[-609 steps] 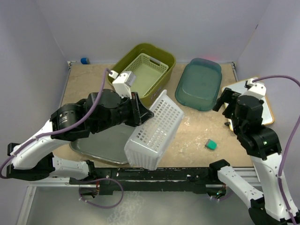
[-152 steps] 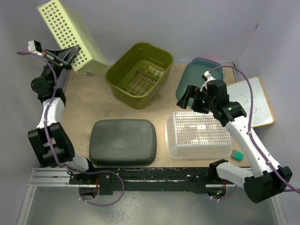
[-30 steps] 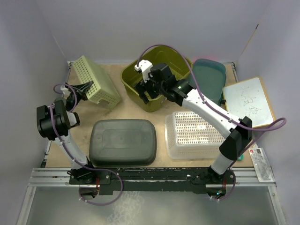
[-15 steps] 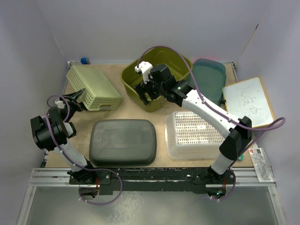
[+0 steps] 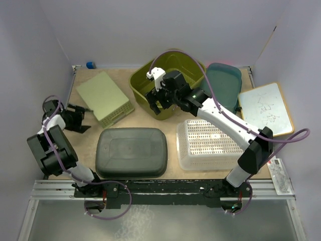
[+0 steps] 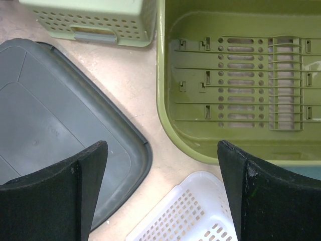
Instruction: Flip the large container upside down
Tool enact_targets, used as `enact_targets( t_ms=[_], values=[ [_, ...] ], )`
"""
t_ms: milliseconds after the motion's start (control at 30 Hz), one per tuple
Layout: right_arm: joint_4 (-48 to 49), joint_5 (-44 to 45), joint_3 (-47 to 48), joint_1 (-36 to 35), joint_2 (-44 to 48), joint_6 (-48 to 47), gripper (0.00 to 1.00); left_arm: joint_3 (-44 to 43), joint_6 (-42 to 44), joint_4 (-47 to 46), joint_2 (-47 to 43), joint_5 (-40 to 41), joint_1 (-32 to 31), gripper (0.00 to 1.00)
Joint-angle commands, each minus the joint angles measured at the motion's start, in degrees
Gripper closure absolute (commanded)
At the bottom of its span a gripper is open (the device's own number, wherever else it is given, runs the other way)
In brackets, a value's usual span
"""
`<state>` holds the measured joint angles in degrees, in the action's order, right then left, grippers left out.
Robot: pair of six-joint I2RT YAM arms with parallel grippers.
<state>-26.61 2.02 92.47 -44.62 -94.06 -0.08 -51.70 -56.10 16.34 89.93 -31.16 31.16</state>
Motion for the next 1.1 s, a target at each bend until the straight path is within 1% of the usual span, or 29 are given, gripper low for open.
enact_targets(
  t_ms=[0, 133, 200, 233, 300, 367, 433, 600, 667, 767, 833, 1000, 1067],
  values=[
    [1.9, 0.1, -1.2, -0.1, 3.8, 1.0, 0.08, -1.4, 9.1, 15.3, -3.4, 10.4, 0.2, 0.19],
    [1.5, -0.7, -2.4, -0.1, 5.0, 1.1, 0.08, -6.5, 11.4, 20.7, -9.5, 16.8, 0.1, 0.19],
    [1.6, -1.0, -2.9, 0.0, 5.6, 1.2, 0.08, -10.0, 12.7, 22.0, -13.1, 21.1, -2.2, 0.19],
    [1.7, -1.1, -3.0, -0.1, 6.0, 1.2, 0.08, -12.9, 13.1, 23.0, -15.0, 24.6, -4.8, 0.19],
    [2.0, -1.4, -3.1, -0.1, 6.2, 1.7, 0.08, -16.7, 12.8, 23.4, -16.0, 31.3, -13.4, 0.19],
    [2.4, -1.6, -3.0, 0.0, 6.3, 2.3, 0.07, -20.6, 10.9, 21.8, -14.8, 34.9, -20.8, 0.19],
    [2.3, -0.7, -2.6, 0.0, 6.4, 2.6, 0.07, -24.6, 10.3, 21.4, -10.6, 37.6, -25.7, 0.19],
    [2.2, 0.5, -4.9, -0.1, 8.5, 3.0, 0.07, -39.2, 11.8, 23.8, 5.4, 46.4, -36.5, 0.19],
    [1.6, 0.6, -6.1, 0.0, 9.5, 4.1, 0.07, -45.2, 11.8, 24.9, 11.2, 49.5, -38.9, 0.19],
    [0.3, 0.9, -7.2, -0.1, 10.6, 4.4, 0.07, -53.3, 12.3, 27.0, 19.1, 53.7, -40.7, 0.19],
    [-0.1, 0.9, -7.9, 0.0, 11.3, 4.4, 0.07, -57.2, 12.9, 27.6, 23.1, 55.3, -41.4, 0.19],
    [-1.0, 1.5, -7.8, 0.0, 10.9, 3.4, 0.06, -62.9, 14.1, 29.4, 31.5, 57.0, -41.6, 0.19],
    [-1.2, 1.4, -7.4, 0.0, 10.3, 3.3, 0.06, -63.7, 14.5, 30.2, 33.9, 57.7, -41.5, 0.19]
  ],
)
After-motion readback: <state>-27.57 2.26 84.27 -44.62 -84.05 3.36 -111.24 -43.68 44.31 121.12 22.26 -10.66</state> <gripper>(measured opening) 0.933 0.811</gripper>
